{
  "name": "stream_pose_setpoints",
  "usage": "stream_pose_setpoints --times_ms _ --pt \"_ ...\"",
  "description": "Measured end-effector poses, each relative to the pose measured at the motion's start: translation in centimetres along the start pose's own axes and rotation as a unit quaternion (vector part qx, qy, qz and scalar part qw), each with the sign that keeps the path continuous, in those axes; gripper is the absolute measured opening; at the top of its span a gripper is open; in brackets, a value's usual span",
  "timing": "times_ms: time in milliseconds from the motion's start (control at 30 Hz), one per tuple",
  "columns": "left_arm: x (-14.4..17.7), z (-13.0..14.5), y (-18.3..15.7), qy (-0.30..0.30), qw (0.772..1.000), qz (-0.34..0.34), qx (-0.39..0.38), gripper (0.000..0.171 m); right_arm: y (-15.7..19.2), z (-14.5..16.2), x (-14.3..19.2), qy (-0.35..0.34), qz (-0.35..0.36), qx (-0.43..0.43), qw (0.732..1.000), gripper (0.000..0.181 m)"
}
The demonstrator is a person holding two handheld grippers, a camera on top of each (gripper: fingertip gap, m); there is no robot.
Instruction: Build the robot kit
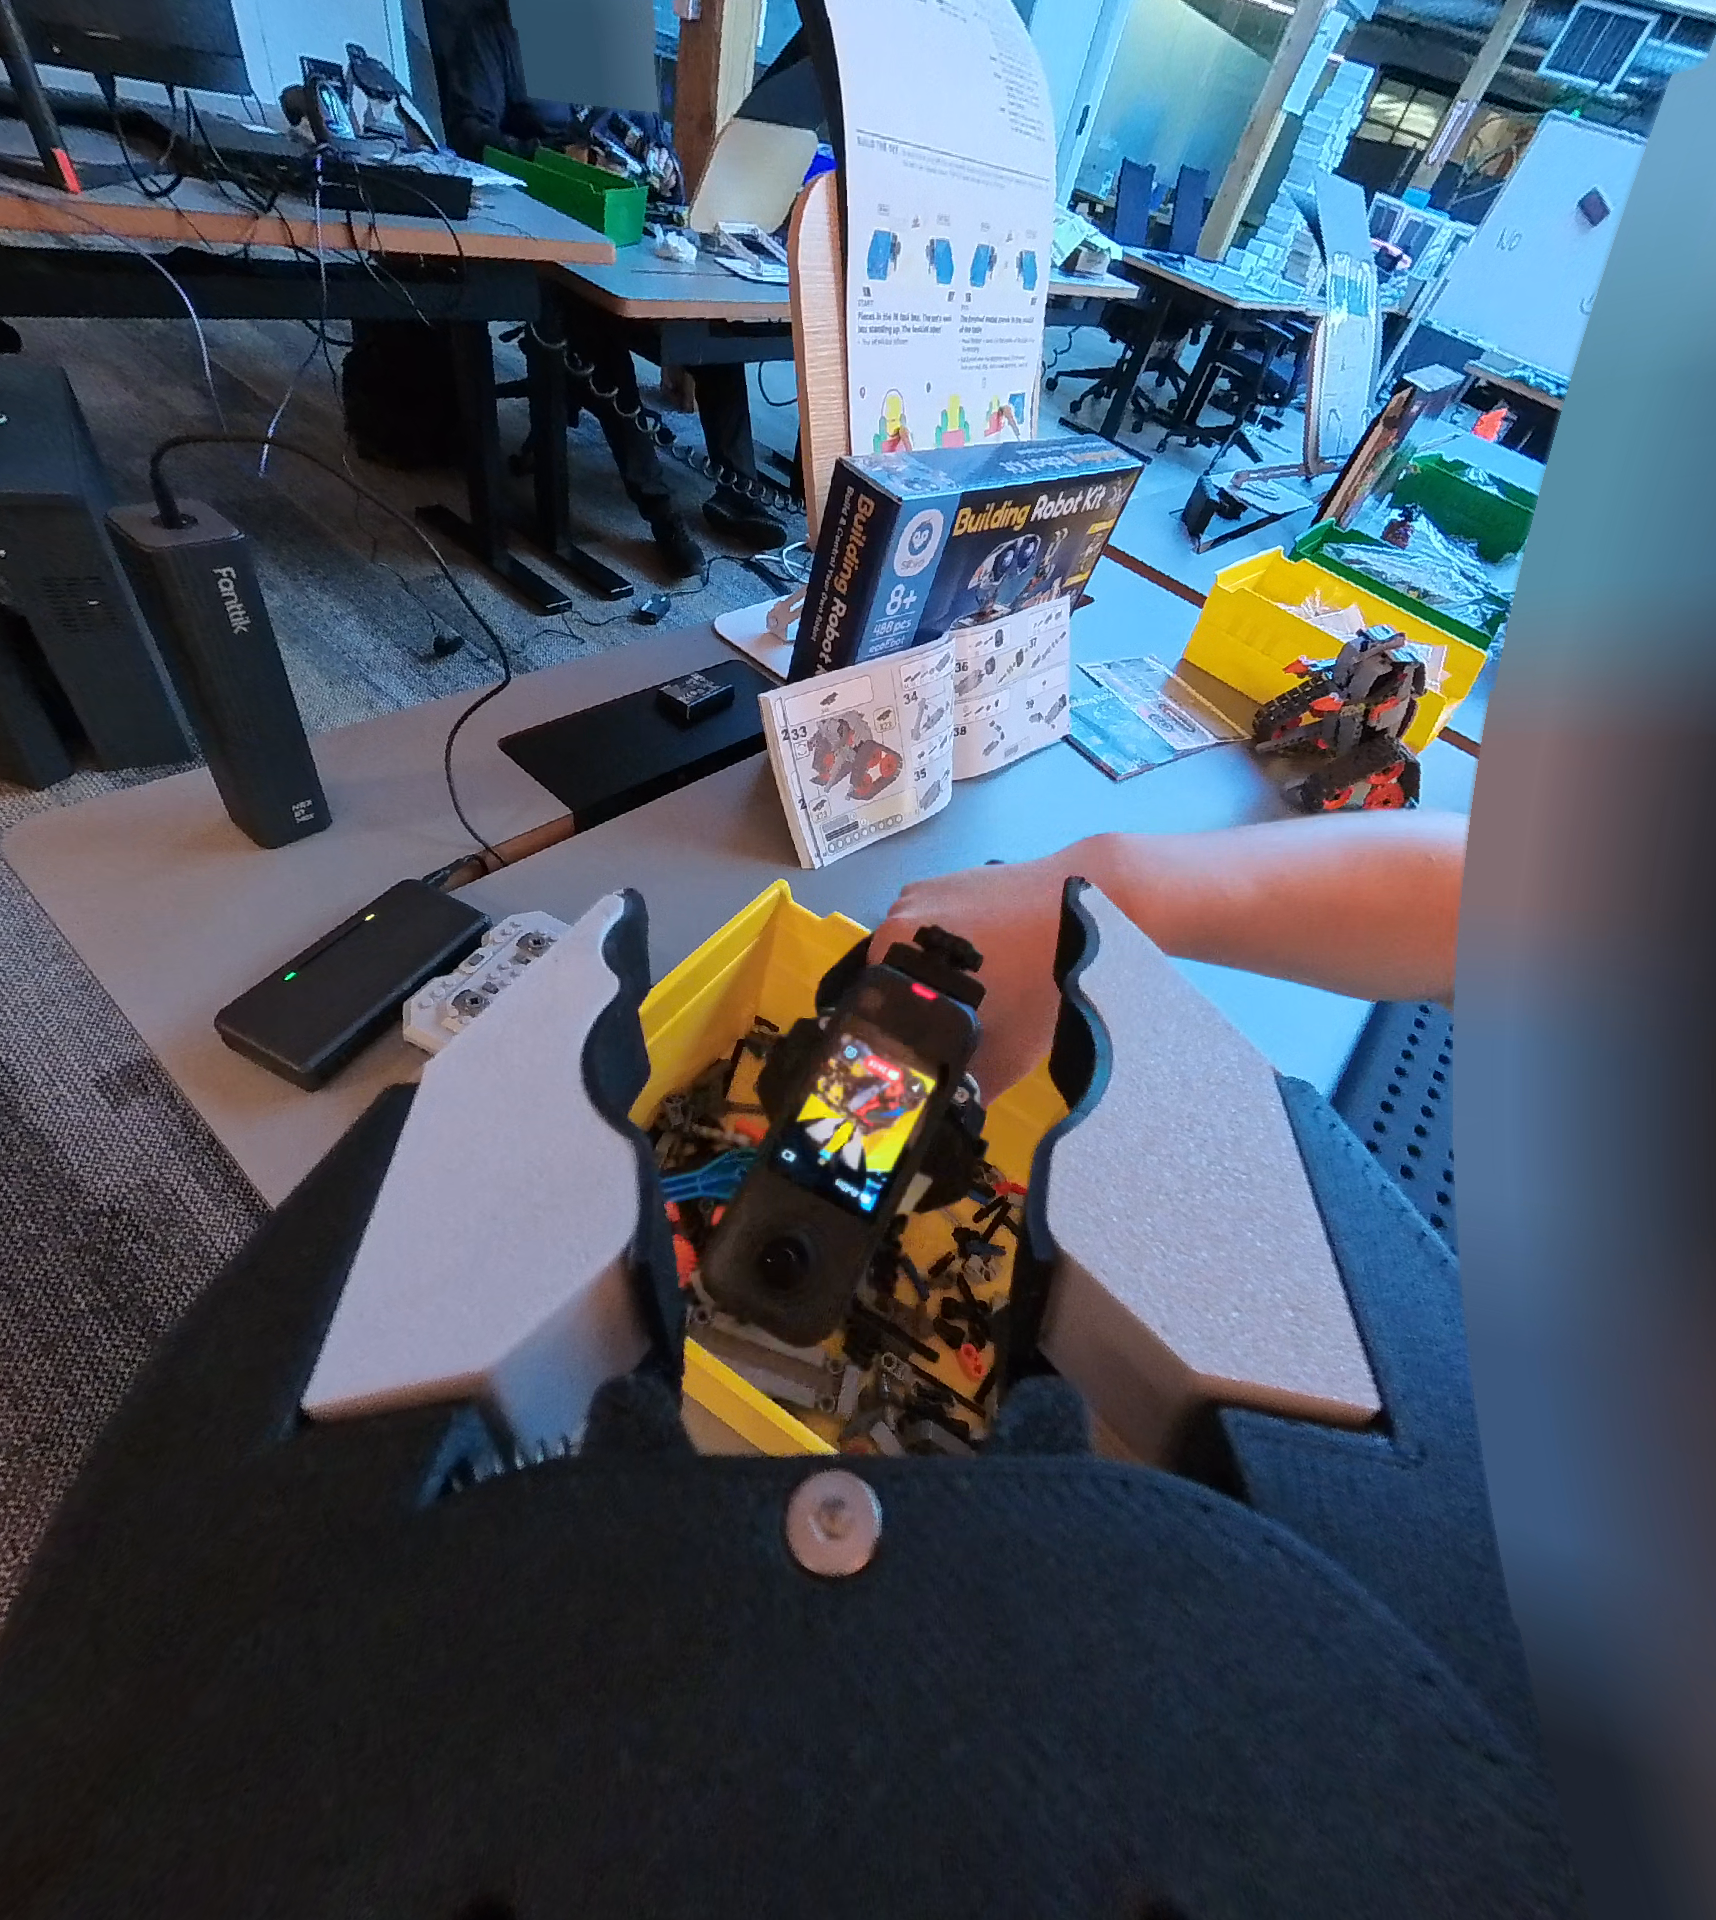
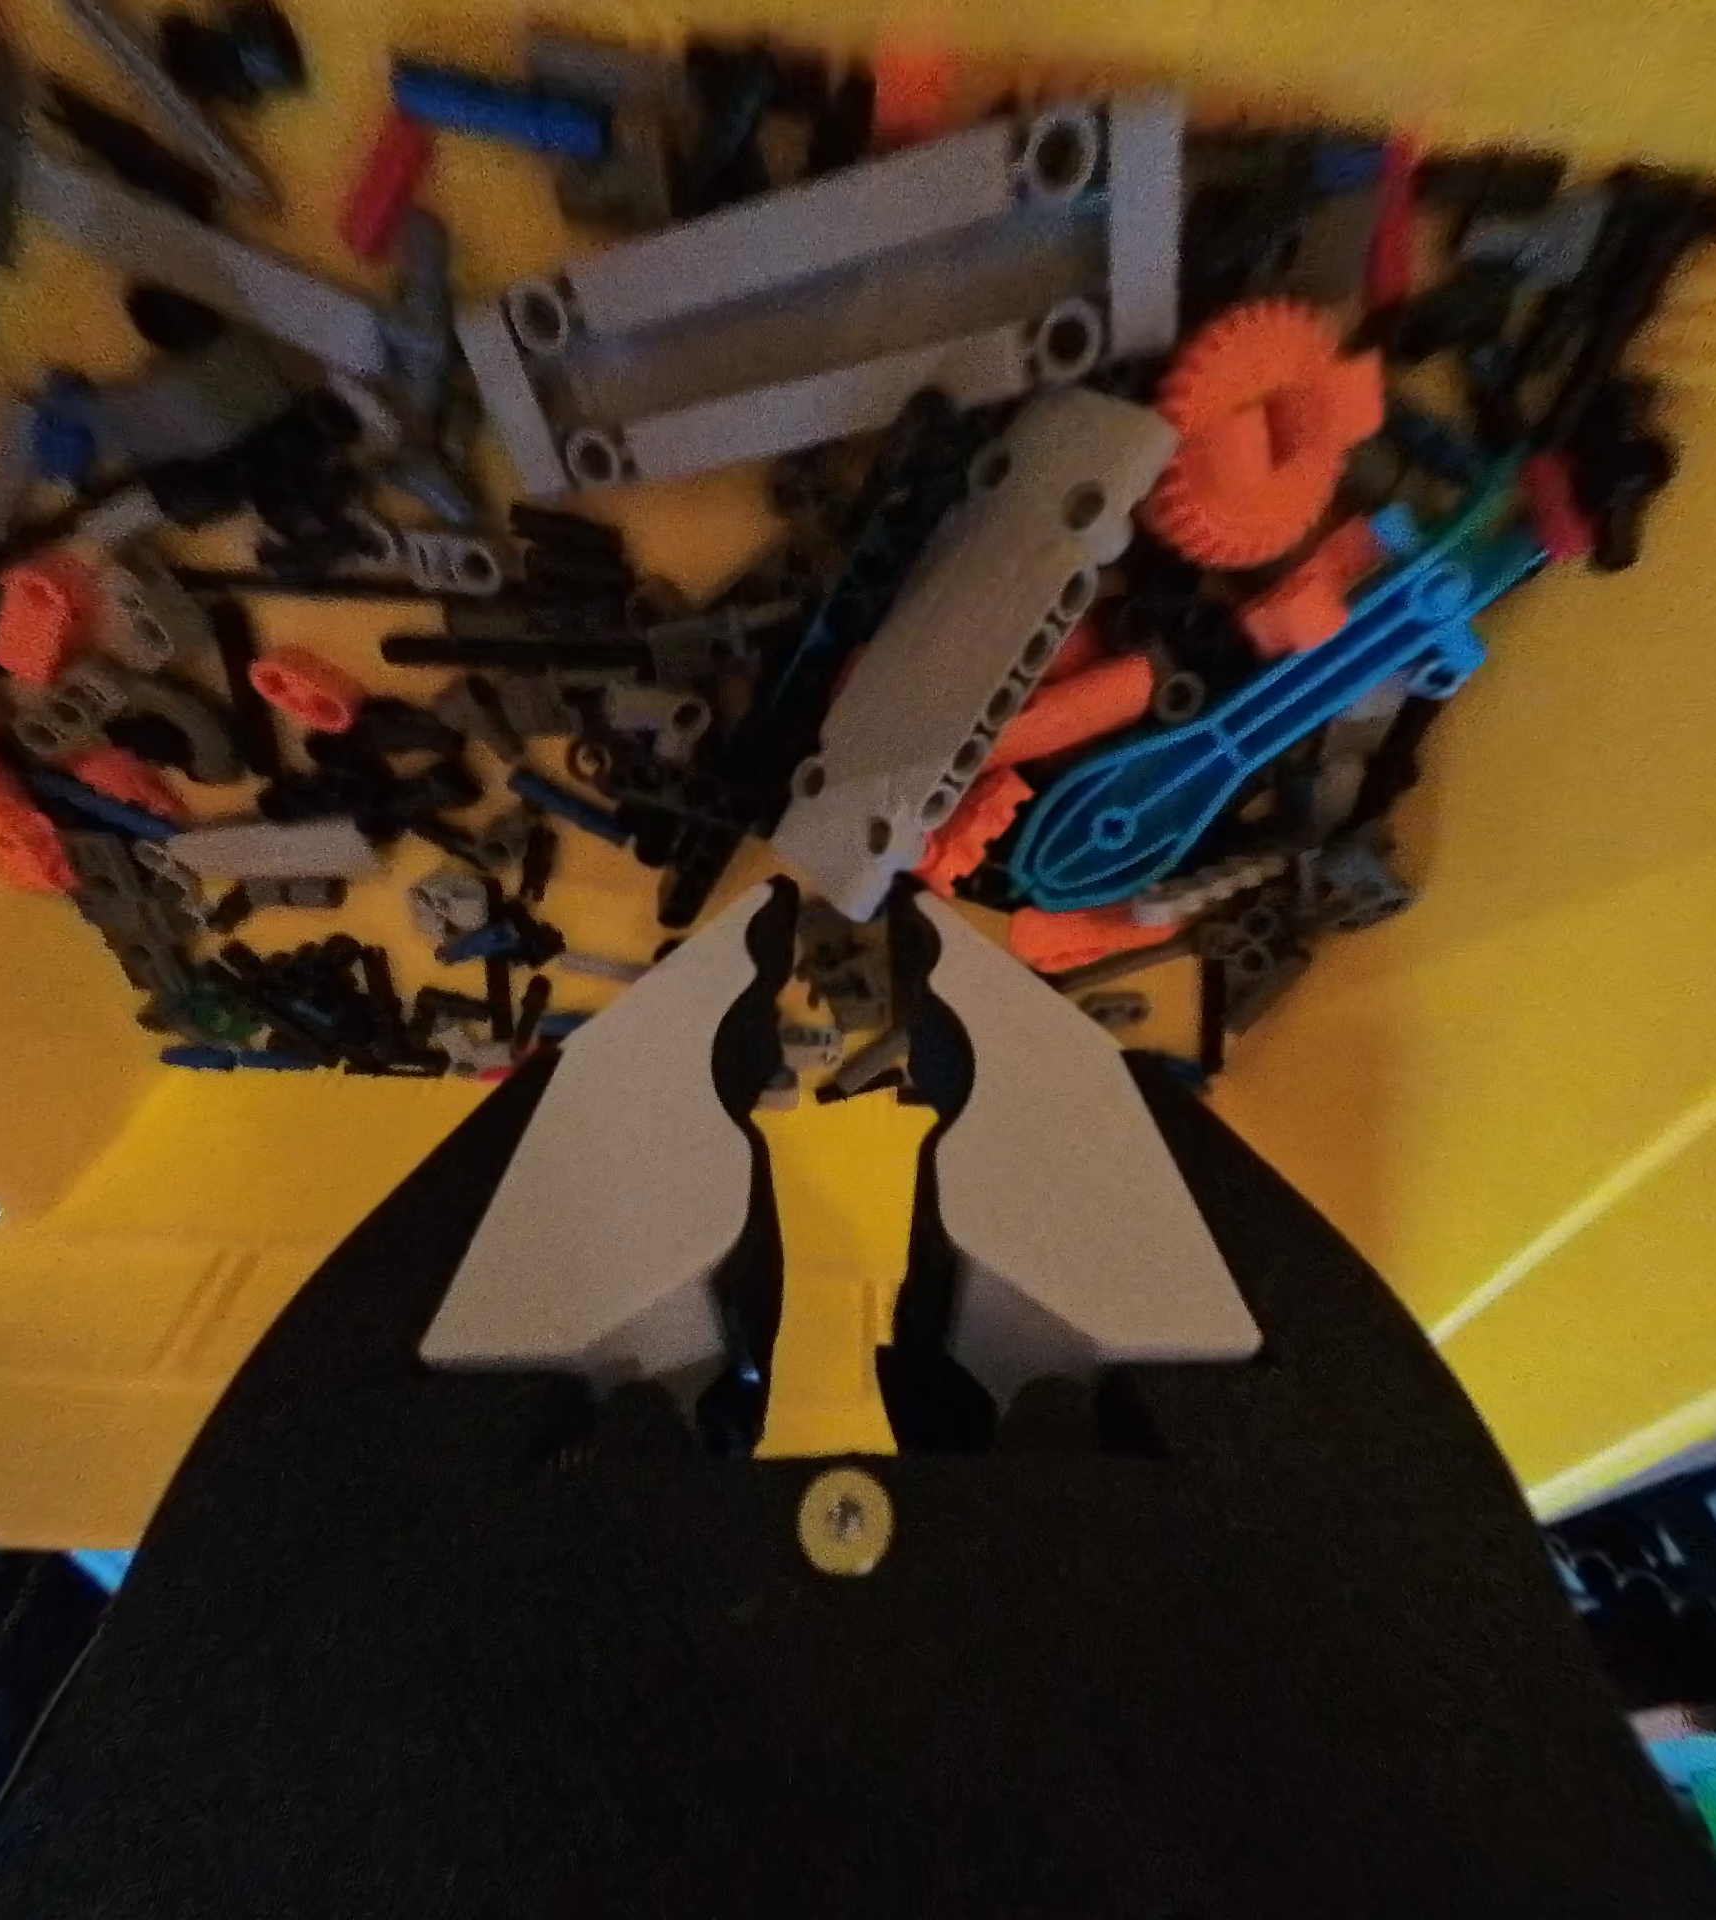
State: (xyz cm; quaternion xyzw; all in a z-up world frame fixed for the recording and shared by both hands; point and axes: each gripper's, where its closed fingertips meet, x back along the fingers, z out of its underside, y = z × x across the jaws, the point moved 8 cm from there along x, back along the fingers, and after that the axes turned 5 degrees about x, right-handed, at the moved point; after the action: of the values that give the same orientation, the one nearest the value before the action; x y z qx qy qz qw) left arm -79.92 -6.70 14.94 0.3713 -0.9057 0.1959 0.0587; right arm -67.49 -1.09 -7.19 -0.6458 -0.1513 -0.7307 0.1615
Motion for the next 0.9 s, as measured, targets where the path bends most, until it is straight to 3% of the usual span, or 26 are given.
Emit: stream_pose_setpoints --times_ms 167,367,467,600,900 --pt "-0.1 0.0 -0.1 0.002 1.000 0.001 -0.002 0.078 -0.4 -0.2 1.2 -0.020 0.033 0.003 0.999 0.019" --pt "-0.2 0.1 -0.1 0.005 1.000 0.002 -0.003 0.078 -2.7 2.2 -0.8 0.061 0.117 -0.016 0.991 0.023" --pt "-0.2 0.1 -0.1 0.008 1.000 0.001 -0.003 0.078 -3.4 2.1 -0.9 0.009 0.111 -0.056 0.992 0.023" --pt "-0.3 0.2 -0.1 0.012 1.000 0.001 -0.005 0.078 -2.8 2.2 0.0 -0.055 0.044 -0.066 0.995 0.025" --pt "-0.3 0.2 0.0 0.012 1.000 0.000 -0.003 0.078 1.9 3.8 0.1 -0.022 -0.005 -0.022 0.999 0.025"
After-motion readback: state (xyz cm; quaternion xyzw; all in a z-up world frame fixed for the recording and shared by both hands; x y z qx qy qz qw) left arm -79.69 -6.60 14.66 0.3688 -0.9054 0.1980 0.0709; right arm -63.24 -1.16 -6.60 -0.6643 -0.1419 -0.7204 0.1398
